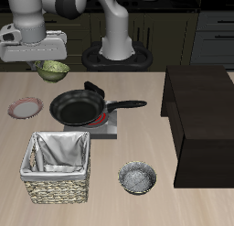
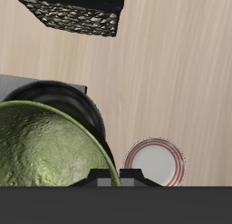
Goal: Place the green bowl on the plate
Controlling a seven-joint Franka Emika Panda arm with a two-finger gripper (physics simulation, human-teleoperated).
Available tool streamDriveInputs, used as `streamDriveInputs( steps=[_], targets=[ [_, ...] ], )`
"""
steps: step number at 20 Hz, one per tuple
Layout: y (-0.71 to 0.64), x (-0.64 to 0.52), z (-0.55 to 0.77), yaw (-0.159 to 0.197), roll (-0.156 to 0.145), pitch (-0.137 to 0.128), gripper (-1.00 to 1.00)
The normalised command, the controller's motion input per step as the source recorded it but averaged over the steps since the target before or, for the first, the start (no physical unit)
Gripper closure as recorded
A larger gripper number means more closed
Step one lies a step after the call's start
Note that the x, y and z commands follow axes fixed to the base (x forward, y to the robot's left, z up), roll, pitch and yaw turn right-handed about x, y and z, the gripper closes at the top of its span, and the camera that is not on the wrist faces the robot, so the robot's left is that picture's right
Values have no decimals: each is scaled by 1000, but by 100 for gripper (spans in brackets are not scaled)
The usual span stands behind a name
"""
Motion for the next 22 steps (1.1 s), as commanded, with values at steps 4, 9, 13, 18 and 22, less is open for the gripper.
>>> streamDriveInputs(
  steps=[4, 9, 13, 18, 22],
  targets=[
    [-492, -225, -126, 6, -47, -35, 100],
    [-371, -196, -156, -2, -44, -14, 100],
    [-259, -115, -118, -7, -37, 3, 100],
    [-261, -283, -161, 15, -13, -23, 100],
    [-126, -305, -110, 22, 0, -30, 100]
  ],
)
